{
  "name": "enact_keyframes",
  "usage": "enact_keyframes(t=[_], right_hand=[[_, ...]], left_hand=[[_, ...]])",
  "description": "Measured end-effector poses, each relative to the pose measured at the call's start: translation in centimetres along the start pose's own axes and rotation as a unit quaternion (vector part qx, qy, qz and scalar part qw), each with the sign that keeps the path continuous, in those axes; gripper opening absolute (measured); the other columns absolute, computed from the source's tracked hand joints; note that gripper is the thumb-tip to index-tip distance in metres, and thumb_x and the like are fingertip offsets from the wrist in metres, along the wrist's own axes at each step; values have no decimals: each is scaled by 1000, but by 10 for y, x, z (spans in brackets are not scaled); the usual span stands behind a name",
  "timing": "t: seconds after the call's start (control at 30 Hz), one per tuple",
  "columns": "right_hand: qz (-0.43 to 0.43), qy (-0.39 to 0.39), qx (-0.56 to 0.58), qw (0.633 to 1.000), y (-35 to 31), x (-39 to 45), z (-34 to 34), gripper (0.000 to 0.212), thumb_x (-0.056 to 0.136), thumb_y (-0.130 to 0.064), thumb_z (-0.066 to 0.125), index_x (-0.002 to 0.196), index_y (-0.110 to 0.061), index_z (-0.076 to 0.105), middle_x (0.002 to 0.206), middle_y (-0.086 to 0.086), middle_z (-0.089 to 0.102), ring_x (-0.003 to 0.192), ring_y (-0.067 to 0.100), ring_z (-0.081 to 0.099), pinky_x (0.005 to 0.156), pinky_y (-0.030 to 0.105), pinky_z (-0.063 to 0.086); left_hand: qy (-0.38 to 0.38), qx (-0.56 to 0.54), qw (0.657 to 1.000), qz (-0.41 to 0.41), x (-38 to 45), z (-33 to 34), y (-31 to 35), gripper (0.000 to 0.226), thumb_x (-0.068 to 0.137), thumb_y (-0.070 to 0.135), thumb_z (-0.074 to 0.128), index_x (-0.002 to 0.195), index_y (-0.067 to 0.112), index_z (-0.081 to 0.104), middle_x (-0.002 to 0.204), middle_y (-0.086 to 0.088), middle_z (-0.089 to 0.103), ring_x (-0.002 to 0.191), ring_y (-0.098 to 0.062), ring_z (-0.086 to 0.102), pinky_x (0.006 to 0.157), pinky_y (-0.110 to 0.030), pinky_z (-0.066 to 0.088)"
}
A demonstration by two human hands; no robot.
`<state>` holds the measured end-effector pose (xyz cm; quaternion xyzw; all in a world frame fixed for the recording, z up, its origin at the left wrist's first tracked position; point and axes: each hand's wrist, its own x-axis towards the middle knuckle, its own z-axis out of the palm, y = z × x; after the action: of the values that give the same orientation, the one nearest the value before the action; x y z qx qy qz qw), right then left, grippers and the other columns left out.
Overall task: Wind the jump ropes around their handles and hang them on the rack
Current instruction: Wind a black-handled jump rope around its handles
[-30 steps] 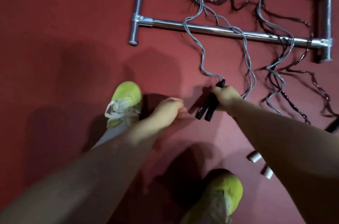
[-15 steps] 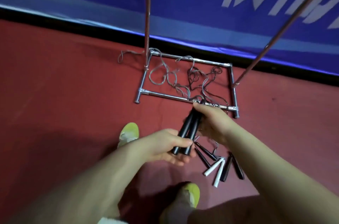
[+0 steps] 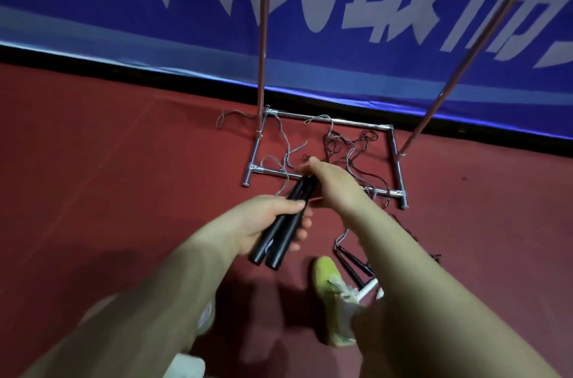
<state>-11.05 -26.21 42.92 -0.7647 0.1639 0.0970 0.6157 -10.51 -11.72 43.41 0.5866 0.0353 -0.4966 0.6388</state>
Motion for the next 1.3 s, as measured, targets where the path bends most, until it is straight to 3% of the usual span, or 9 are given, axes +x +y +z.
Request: enact_keyframes(t=[0.23,0.37,0.5,0.6,0.77,0.87,1.03,1.17,1.3], right_hand=[[-67,-35,-68,995,42,41,-11,49,85,-63,28,90,-27,61,79,-23,63,71,-16,52,74,11,38],[-56,-85,-19,995,58,71,0,62,57,-92,38,88,-45,63,67,-21,63,71,4,53,80,31,45],[-84,-151,148,974,51,77,-6,84,64,-85,41,99,-10,58,57,0,58,56,10,56,60,23,48],[-100,-180,119,971,58,84,-10,107,57,-94,37,98,3,56,58,0,58,57,17,54,59,26,46],[-99,-142,-30,985,78,96,-17,79,66,-96,19,73,-33,65,65,-4,59,69,15,51,73,35,37],[-94,-129,-52,986,79,97,-16,87,64,-96,22,80,-24,67,62,-5,57,66,18,53,72,38,43],[-128,-141,-45,981,71,86,-15,70,80,-69,27,93,-11,64,64,0,47,56,16,45,53,32,41],[-95,-189,-75,974,64,81,-13,62,85,-62,26,102,-18,65,64,-4,48,49,3,39,50,14,33],[-129,-169,-179,961,55,80,-12,25,89,-39,52,79,-20,64,57,-10,47,53,0,38,55,21,33]], left_hand=[[-74,-22,997,2,40,-25,-1,8,85,6,54,92,7,59,64,0,59,49,-11,55,46,-25,49],[-107,-69,992,3,56,-29,-3,12,72,20,55,82,14,51,58,3,47,42,-8,42,42,-21,41],[-103,-94,986,86,64,-35,-6,11,77,17,53,86,11,56,64,0,54,48,-12,51,46,-26,48],[-74,-110,985,107,78,-38,-7,14,77,17,52,87,9,57,62,1,53,47,-11,50,44,-25,47],[-140,-232,952,143,91,-48,-3,28,59,22,86,78,15,67,59,4,51,44,-8,48,43,-23,46],[-127,-256,942,177,97,-54,1,36,53,29,89,82,15,72,58,7,50,42,-5,47,41,-21,45],[-90,-249,944,197,95,-67,2,78,58,27,85,124,4,51,60,7,49,43,-4,44,41,-20,43],[6,-207,961,183,89,-72,5,46,78,15,59,122,5,52,58,6,46,41,-5,40,39,-19,38],[128,-12,979,155,98,-73,-4,24,93,-1,46,110,13,57,54,5,49,42,-8,42,39,-20,37]])
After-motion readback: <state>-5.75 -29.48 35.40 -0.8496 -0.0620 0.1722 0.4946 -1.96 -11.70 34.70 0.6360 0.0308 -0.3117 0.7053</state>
